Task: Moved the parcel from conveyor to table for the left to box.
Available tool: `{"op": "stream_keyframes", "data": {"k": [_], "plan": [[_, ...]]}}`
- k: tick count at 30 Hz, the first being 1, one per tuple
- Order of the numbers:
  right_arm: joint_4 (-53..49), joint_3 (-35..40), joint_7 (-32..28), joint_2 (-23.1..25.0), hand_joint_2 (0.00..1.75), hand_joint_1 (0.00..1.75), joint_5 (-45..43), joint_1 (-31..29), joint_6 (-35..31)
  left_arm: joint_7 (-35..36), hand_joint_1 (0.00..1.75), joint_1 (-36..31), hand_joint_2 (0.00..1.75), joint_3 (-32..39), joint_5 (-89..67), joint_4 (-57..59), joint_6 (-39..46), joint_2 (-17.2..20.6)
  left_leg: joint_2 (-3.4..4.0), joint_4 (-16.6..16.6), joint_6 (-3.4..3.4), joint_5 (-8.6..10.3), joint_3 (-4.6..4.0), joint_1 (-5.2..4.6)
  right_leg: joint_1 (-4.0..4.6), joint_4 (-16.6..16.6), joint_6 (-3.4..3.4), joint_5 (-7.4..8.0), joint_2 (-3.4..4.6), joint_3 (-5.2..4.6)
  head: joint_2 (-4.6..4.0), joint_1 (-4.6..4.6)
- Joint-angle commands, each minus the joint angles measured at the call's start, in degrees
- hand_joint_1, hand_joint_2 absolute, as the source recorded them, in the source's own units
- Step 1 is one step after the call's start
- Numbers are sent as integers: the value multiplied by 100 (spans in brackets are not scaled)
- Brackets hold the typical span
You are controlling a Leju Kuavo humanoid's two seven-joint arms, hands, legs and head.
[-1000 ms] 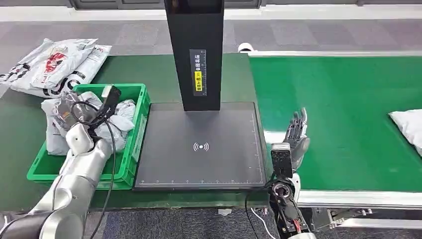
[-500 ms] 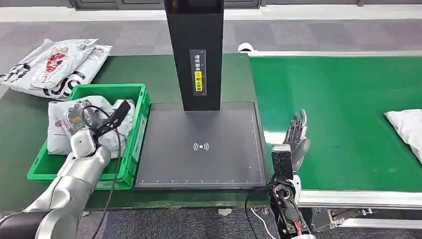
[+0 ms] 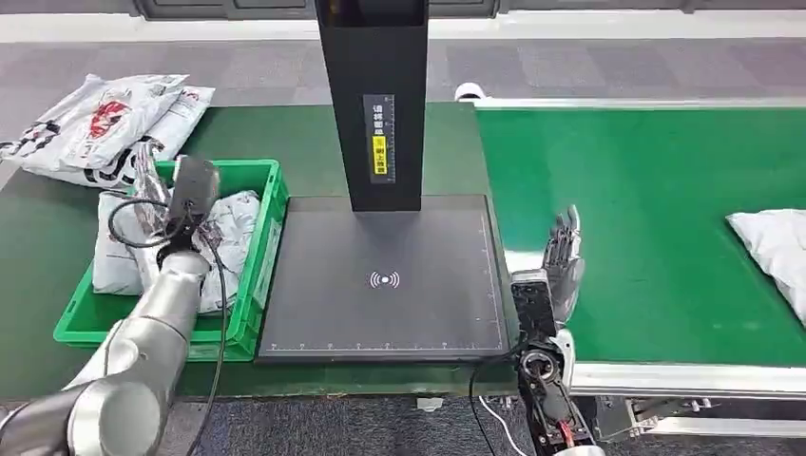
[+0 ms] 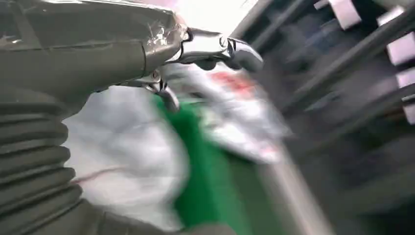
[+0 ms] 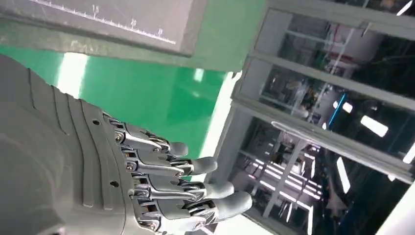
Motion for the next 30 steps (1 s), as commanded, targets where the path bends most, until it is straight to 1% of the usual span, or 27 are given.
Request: {"op": "stream_keyframes", "data": {"k": [1, 4, 6, 7, 8, 9, 11, 12, 14, 15, 16, 17, 18, 19, 20, 21, 22, 24, 27, 28, 29, 30], "plan": [[291, -536, 100, -67, 0, 0, 83, -190, -21, 291, 0, -480, 0, 776, -335, 120, 48, -492, -15, 0, 4, 2, 0, 1, 2, -2, 1, -3, -19, 6, 0, 0], [431, -528, 5, -124, 0, 0, 72, -164, 55, 181, 0, -417, 0, 712, -230, 72, 130, -460, -15, -1, 4, 0, 3, 3, 4, -6, 1, -4, -23, 12, 0, 0], [630, -566, -106, -144, 0, 0, 24, -244, 54, 131, 0, -236, 0, 533, -383, -142, 407, -411, -7, -7, 4, 0, 12, 2, 3, -11, 0, -2, -15, 16, 0, 0], [710, -574, -99, -151, 0, 0, 33, -306, 53, 207, 0, -83, 0, 546, -650, -407, 407, -468, -5, -13, 4, 1, 17, 2, 3, -17, -1, -1, -15, 22, 0, 0], [763, -591, -88, -151, 0, 0, 50, -355, 6, 152, 0, -43, 0, 599, -670, -453, 407, -511, 8, -9, 3, -2, 15, 2, 3, -12, 0, 1, 2, 14, -2, 0], [763, -591, -88, -151, 0, 0, 50, -355, 6, 152, 0, -43, 0, 599, -670, -453, 407, -511, 7, -5, 2, -2, 8, 1, 2, -7, 0, 1, 5, 6, 0, 0], [851, -620, -60, -179, 0, 0, 73, -434, -14, -2, 0, -27, 0, 650, -583, -349, 407, -562, 4, -13, 4, 0, 18, 0, 5, -15, -1, 0, -4, 18, 0, 0], [904, -658, 13, -225, 0, 0, 174, -464, -132, -407, 0, -119, 0, 840, 165, -51, -831, -628, 1, -8, 3, 0, 12, -3, 1, -7, 0, -2, -4, 10, 0, 0], [999, -747, 134, -340, 0, 0, 348, -493, -318, -529, 0, -56, 0, 958, 850, 56, -2250, -768, -8, -7, 4, 1, 8, -1, 4, -9, 2, -1, -12, 11, 0, 0], [1196, -807, 291, -457, 0, 0, 570, -578, -500, -598, 0, 75, 0, 796, 991, 79, -2960, -843, -12, -12, 7, 3, 15, -2, 6, -15, 3, 0, -17, 20, -2, 0], [1374, -878, 379, -524, 0, 0, 723, -672, -575, -764, 0, 184, 0, 684, 1092, 61, -3146, -925, -21, -19, 9, 6, 21, -5, 2, -21, 5, -1, -27, 28, 0, 0], [1494, -1139, 588, -578, 0, 0, 1118, -758, -641, -936, 0, 263, 0, 577, 1201, 116, -3437, -995, -26, -26, 12, 9, 27, -8, -1, -30, 8, 1, -32, 37, -2, 0], [1643, -1521, 707, -563, 0, 0, 1585, -876, -641, -981, 0, 352, 175, 468, 1298, 110, -3625, -1078, -27, -21, 12, 7, 24, -6, -3, -26, 7, 1, -32, 34, -2, 0], [1869, -1691, 676, -630, 0, 0, 1724, -993, -641, -981, 0, 490, 175, 359, 1511, -124, -3802, -1186, -29, -25, 14, 8, 26, -8, -6, -32, 9, 3, -35, 40, 0, 0], [1961, -2129, 629, -602, 0, 0, 2132, -1086, -641, -981, 0, 538, 175, 150, 1809, -68, -4100, -1188, -25, -12, 12, 3, 15, -8, -13, -15, 8, -2, -28, 24, 0, 0], [1979, -2259, 715, -623, 0, 0, 2354, -1108, -641, -981, 0, 602, 175, -6, 1823, -188, -4145, -1221, -24, -15, 15, 3, 19, -9, -14, -23, 10, 0, -28, 31, 0, 0], [1961, -2701, 1021, -637, 0, 0, 3102, -1187, -641, -981, 0, 763, 175, -259, 2108, -403, -4351, -1315, -22, -8, 13, 0, 11, -12, -18, -14, 11, 0, -25, 21, -2, 0], [1961, -2701, 1021, -637, 0, 0, 3102, -1187, -641, -981, 0, 763, 175, -259, 2108, -403, -4351, -1315, -20, -3, 14, -2, 6, -21, -28, -8, 13, 1, -21, 14, 0, 0], [1961, -2701, 1021, -637, 0, 0, 3102, -1187, -641, -981, 0, 763, 175, -259, 2108, -403, -4351, -1315, -18, -2, 15, -7, 11, -19, -22, -14, 9, 2, -22, 19, -2, 0], [2042, -2854, 1053, -620, 175, 0, 3283, -1273, -641, -981, 0, 842, 175, -366, 2200, -479, -4356, -1351, -20, -3, 14, -5, 10, -26, -24, -13, 11, 1, -24, 17, 0, 0], [2078, -3121, 1220, -587, 175, 0, 3743, -1329, -641, -981, 0, 841, 175, -524, 2347, -411, -4379, -1336, -17, 2, 14, -6, 1, -27, -25, -7, 15, 0, -16, 7, 0, 0], [2040, -3281, 1285, -586, 175, 0, 3996, -1344, -641, -981, 0, 869, 175, -627, 2415, -406, -4395, -1354, -12, -1, 14, -6, 7, -28, -25, -8, 14, 0, -13, 12, 0, 0]]}}
